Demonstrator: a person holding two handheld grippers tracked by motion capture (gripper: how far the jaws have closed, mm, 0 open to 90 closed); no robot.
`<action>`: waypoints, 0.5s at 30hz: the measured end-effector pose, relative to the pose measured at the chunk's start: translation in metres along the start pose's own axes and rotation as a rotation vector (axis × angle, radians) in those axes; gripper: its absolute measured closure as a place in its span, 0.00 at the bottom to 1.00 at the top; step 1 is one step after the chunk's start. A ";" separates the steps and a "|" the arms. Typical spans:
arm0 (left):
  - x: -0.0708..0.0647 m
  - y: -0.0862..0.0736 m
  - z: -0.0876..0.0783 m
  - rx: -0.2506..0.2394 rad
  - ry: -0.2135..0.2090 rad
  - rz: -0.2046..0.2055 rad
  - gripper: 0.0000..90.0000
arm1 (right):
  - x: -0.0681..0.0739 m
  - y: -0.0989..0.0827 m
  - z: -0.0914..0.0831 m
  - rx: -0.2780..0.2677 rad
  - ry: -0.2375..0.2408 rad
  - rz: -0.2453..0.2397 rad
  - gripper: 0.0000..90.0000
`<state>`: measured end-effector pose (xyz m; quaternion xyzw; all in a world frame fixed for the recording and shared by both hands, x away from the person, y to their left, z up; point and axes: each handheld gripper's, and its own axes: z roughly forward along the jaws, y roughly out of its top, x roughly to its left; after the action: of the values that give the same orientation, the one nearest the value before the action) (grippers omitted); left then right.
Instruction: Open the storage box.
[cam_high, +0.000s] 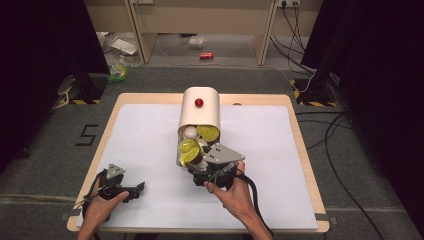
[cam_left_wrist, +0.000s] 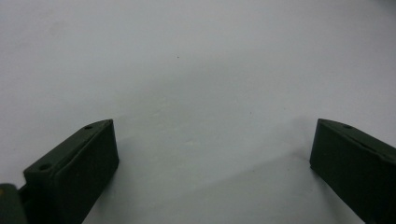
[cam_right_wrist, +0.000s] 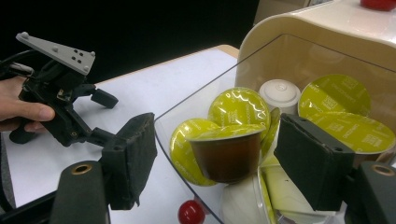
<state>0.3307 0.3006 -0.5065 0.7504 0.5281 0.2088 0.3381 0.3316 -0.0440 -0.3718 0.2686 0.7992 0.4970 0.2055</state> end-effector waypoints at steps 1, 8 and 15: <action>0.000 0.000 0.000 0.000 0.000 0.000 0.01 | 0.000 0.000 0.001 0.002 -0.003 0.003 0.33; 0.000 0.000 0.000 -0.001 0.000 0.000 0.01 | -0.004 0.003 0.007 0.013 -0.027 0.015 0.32; 0.000 0.000 0.000 0.000 0.000 0.000 0.01 | -0.002 0.003 0.017 0.038 -0.040 0.012 0.31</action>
<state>0.3307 0.3007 -0.5065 0.7504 0.5280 0.2089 0.3382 0.3443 -0.0325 -0.3760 0.2870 0.8026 0.4775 0.2132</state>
